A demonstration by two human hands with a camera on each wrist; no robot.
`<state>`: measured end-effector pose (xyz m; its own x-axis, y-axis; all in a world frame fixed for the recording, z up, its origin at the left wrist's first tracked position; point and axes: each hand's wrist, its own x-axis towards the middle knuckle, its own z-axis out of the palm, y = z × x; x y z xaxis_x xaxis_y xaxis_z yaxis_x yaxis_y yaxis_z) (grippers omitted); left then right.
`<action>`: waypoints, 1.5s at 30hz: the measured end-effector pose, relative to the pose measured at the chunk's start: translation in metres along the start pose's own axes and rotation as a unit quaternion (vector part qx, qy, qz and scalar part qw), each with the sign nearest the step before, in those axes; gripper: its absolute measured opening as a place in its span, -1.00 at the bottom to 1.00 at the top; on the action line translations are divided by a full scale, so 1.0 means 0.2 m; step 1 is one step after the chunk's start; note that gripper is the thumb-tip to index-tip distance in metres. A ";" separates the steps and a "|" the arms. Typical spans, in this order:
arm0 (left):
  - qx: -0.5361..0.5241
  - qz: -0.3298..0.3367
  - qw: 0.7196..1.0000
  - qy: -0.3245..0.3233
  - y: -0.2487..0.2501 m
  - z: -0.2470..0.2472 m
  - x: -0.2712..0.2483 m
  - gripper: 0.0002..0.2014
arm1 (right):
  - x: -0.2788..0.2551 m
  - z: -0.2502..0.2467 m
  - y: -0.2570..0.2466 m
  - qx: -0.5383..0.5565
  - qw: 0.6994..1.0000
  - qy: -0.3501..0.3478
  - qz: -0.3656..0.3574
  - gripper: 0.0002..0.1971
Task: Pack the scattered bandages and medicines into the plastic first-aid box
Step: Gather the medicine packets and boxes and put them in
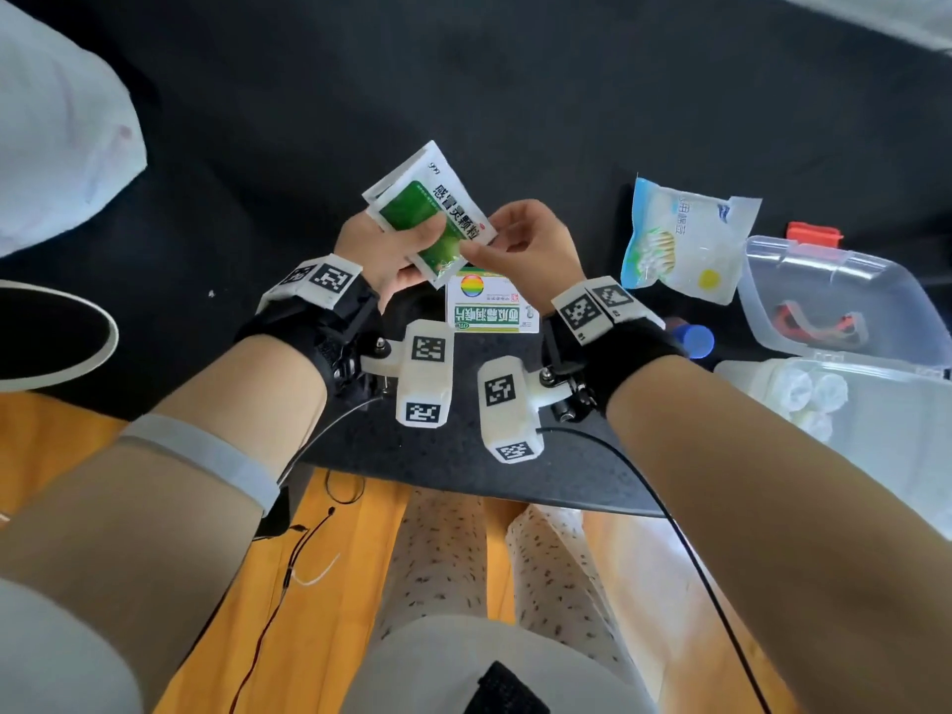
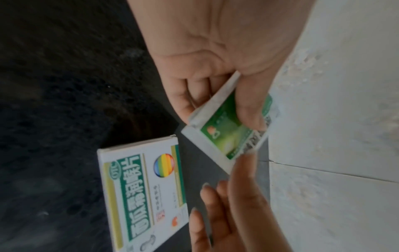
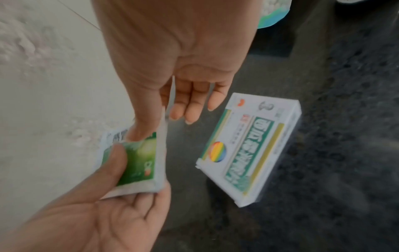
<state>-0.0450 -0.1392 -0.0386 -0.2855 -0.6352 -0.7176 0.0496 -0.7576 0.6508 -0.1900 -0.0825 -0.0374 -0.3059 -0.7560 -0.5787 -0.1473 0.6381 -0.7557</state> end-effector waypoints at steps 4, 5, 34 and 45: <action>0.031 -0.049 0.998 0.037 -0.08 -0.06 0.01 -0.89 | 0.01 -0.04 0.15 -0.154 0.985 0.059 0.047 -0.35; 0.045 -0.061 0.997 0.033 -0.11 -0.07 0.01 -0.89 | 0.00 -0.05 0.18 -0.185 0.978 0.053 0.076 -0.27; 0.134 -0.064 0.977 -0.150 0.21 0.59 -0.58 -0.83 | -0.50 -0.74 -0.09 0.195 0.979 0.063 -0.008 -0.56; 0.131 -0.059 0.985 -0.097 -0.30 1.45 -0.76 -0.92 | -0.90 -1.55 0.43 0.169 0.981 0.038 -0.090 -0.51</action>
<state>-0.2829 0.0474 0.1036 -0.4527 -0.4852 -0.7481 -0.2367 -0.7435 0.6255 -0.4390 0.1536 0.0961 -0.3748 -0.8306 -0.4119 0.1109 0.4010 -0.9094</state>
